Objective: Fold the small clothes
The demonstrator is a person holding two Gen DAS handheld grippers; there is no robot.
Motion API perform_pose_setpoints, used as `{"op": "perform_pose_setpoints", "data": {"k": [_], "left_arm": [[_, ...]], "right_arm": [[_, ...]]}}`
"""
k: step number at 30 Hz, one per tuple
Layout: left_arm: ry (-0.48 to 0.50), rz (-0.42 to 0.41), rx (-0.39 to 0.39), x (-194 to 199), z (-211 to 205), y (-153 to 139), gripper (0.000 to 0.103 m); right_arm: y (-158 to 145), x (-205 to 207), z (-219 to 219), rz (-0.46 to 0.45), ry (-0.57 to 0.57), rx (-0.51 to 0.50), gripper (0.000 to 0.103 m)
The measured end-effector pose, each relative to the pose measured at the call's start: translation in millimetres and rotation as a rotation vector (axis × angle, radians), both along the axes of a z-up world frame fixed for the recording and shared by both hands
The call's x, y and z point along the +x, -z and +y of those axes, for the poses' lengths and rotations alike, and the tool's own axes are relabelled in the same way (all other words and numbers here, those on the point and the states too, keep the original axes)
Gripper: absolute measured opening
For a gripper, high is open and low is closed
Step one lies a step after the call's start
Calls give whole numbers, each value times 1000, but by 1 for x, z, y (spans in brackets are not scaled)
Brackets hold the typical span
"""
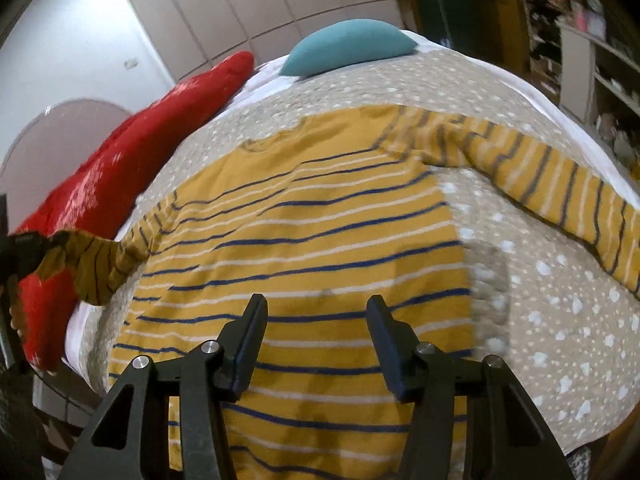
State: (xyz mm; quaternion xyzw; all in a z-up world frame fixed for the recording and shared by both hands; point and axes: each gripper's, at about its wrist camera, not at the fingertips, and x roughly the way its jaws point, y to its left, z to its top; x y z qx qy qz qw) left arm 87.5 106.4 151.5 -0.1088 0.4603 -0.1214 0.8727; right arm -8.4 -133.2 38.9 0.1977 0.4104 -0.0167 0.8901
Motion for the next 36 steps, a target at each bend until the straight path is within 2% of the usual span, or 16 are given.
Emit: {"op": "perform_pose_setpoints", "data": {"k": [5, 8, 10, 12, 13, 16, 17, 18, 20, 22, 26, 28, 32, 36], "left_arm": [[241, 5, -23, 31, -169, -4, 6], [350, 38, -44, 37, -247, 9, 7], [403, 73, -19, 40, -297, 28, 10], [412, 104, -15, 41, -316, 45, 24], [418, 140, -40, 39, -318, 55, 33], [412, 192, -100, 25, -296, 64, 39], [397, 187, -106, 21, -283, 63, 45], [378, 174, -114, 13, -265, 60, 50], [332, 136, -103, -2, -239, 54, 66], [252, 78, -47, -23, -198, 44, 71], [106, 17, 70, -66, -124, 44, 72], [49, 9, 95, -86, -95, 46, 72], [-41, -3, 89, -126, -48, 55, 72], [-122, 21, 29, -153, -8, 75, 75]], "right_arm": [[10, -41, -78, -16, 78, 62, 56], [18, -63, -120, -9, 133, 96, 56], [21, -79, -145, -4, 163, 113, 56], [21, -88, -163, -10, 184, 114, 56], [21, -92, -167, -13, 190, 110, 56], [19, -97, -179, -23, 194, 92, 56], [18, -99, -180, -23, 189, 85, 57], [18, -100, -180, -23, 180, 79, 57], [16, -99, -177, -24, 156, 69, 57], [14, -96, -167, -29, 128, 62, 57], [7, -78, -138, -38, 51, 61, 60], [5, -60, -133, -48, 12, 97, 65], [10, -6, -131, -30, -6, 186, 67], [37, 57, -133, 63, 33, 269, 67]]}}
